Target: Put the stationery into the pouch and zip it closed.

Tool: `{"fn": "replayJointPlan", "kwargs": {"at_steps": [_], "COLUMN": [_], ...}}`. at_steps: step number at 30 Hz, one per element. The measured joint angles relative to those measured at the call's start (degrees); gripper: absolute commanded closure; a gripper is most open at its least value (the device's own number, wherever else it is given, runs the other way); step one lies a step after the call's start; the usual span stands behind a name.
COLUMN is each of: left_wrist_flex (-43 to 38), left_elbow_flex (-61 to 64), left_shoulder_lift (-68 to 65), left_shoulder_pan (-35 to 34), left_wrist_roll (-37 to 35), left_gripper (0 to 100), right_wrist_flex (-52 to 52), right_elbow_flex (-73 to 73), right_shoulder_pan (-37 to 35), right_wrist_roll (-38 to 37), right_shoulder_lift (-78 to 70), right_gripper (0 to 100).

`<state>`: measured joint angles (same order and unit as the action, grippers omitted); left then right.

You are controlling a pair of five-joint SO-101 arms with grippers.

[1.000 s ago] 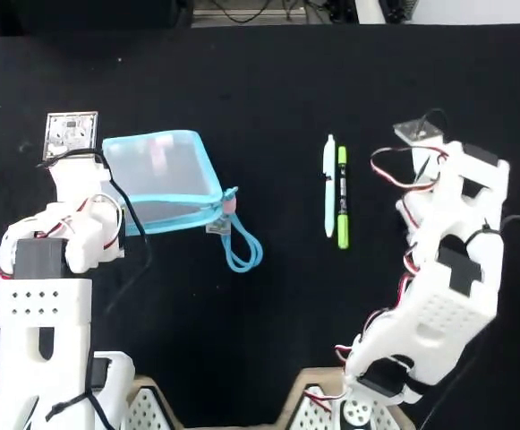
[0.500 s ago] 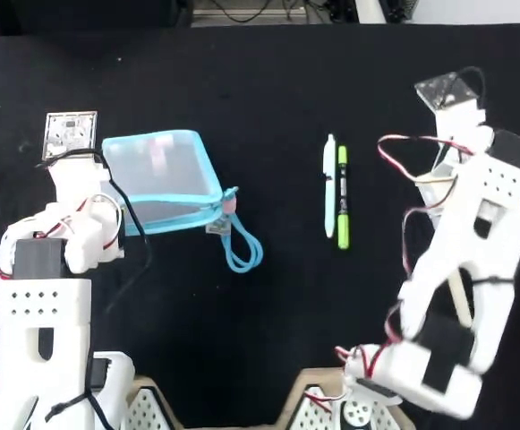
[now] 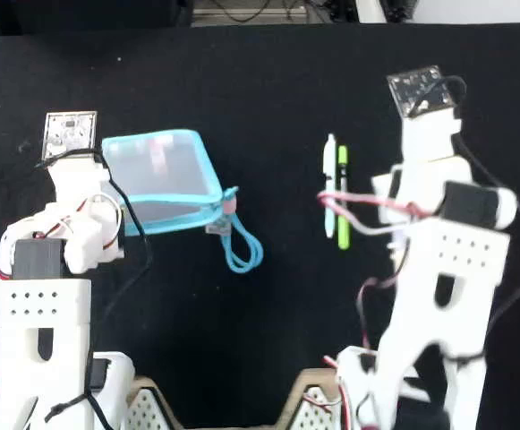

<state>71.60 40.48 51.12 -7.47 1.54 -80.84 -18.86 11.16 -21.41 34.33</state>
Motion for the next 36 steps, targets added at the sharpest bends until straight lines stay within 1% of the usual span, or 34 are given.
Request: {"fn": "replayJointPlan", "kwargs": {"at_steps": [10,13,19,28,30,36], "left_wrist_flex": [0.00,0.00,0.00,0.00,0.00,0.00], "left_elbow_flex": [0.00,0.00,0.00,0.00,0.00,0.00], "left_shoulder_lift": [0.00,0.00,0.00,0.00,0.00,0.00], "left_shoulder_pan": [0.00,0.00,0.00,0.00,0.00,0.00], "left_wrist_roll": [0.00,0.00,0.00,0.00,0.00,0.00], "left_gripper": [97,97,97,97,97,97], "right_wrist_flex": [0.88,2.46,10.55,33.85,35.96,37.89], "right_elbow_flex": [-0.62,-2.55,-13.36,-31.82,-33.14,-33.32], "right_shoulder_pan": [-16.35,-21.10,-30.68,-42.46,-44.84,-49.67], "right_wrist_roll": [17.93,21.10,22.33,22.42,22.42,21.01], "right_shoulder_lift": [14.68,18.46,28.75,51.96,54.51,54.59], "right_gripper": [98.8,98.8,98.7,98.7,98.7,98.7]}}
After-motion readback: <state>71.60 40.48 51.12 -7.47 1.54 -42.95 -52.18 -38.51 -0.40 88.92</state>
